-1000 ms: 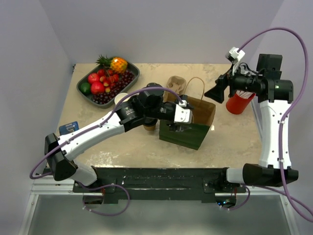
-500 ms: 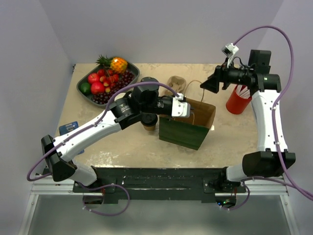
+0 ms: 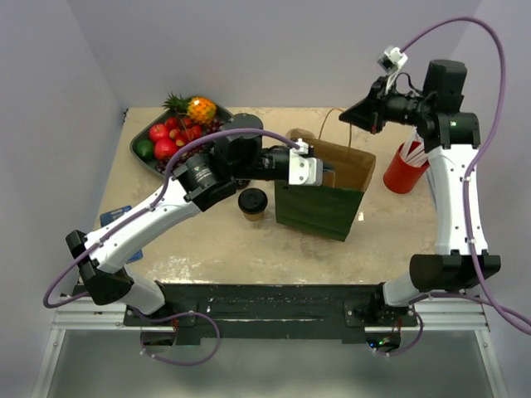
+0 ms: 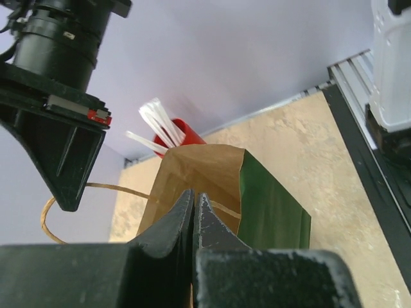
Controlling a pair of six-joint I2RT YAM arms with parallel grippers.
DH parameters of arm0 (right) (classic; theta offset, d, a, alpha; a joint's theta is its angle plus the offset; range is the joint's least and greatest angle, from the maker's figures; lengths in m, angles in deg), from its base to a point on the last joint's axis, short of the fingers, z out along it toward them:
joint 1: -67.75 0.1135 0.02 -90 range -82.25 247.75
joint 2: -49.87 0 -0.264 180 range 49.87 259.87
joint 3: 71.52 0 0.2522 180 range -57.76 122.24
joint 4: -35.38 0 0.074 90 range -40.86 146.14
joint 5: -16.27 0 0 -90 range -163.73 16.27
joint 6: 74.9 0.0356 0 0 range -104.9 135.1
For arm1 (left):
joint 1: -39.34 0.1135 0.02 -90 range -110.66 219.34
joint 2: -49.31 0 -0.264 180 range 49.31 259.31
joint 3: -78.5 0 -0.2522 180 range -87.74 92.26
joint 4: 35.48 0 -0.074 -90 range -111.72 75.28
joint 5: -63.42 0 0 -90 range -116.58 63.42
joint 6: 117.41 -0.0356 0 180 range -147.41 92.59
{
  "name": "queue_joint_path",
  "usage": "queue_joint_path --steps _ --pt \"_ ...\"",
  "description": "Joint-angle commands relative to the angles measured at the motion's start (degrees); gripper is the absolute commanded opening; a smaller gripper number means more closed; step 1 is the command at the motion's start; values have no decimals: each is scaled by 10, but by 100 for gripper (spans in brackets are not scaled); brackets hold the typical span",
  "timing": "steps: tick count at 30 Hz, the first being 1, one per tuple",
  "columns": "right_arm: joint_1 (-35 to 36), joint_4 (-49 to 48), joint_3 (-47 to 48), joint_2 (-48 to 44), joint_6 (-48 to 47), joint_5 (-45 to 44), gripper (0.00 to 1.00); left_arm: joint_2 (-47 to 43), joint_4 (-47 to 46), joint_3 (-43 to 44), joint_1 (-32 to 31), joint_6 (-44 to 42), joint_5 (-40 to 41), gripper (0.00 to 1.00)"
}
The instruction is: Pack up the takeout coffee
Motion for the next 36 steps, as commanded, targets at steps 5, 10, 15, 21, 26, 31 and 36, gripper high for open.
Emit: queue_joint_path --steps 5,10,15,21,26,31,36 --pt "-31 -111 119 10 127 42 0 -4 -16 87 3 -28 27 0" --pt "-40 -140 170 37 169 54 0 3 -20 109 3 -38 26 0" --pt "-42 -145 161 35 184 63 0 11 -23 120 3 -38 19 0" --pt "-42 -128 127 19 167 64 0 9 -24 107 3 -32 12 0" --pt "-42 -83 99 10 122 60 0 -6 -34 59 3 -26 13 0" --pt "-42 -7 -20 -30 3 27 86 -31 -54 -65 3 41 -8 60" --pt "-42 16 -102 -84 -42 -18 99 -101 -99 -181 -1 82 -27 99"
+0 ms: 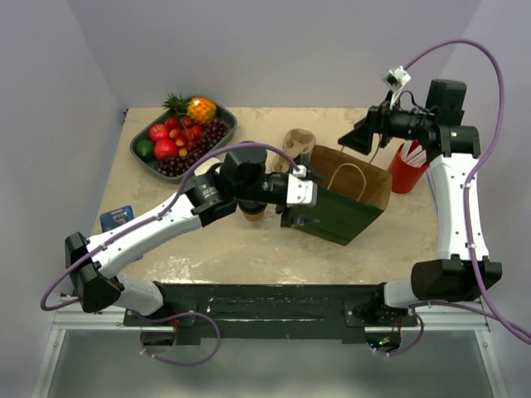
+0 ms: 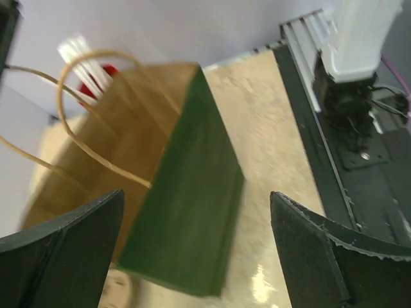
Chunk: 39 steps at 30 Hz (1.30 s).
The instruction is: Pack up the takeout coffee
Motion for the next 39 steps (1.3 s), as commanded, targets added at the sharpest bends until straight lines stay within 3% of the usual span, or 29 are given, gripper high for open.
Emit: queue_joint_path --steps 1,9,21,24,31,36,39 --pt "-1 21 -40 -62 -72 -46 99 -61 -50 -40 -2 39 -7 99" --pt "-1 52 -56 -46 -137 -86 99 -85 -50 -3 7 -42 65 99" --pt "-1 81 -75 1 -209 -135 83 -107 -66 -26 60 -61 108 100" --pt "0 95 -69 17 -224 -133 76 -111 -72 -35 67 -57 108 100" --pt "10 142 -41 45 -258 -123 40 -112 -75 -44 68 -53 101 100" --pt "14 163 -28 50 -263 -121 32 -112 -80 -49 69 -63 111 100" --pt "14 185 -12 51 -280 -114 17 -114 -81 -53 69 -68 116 100"
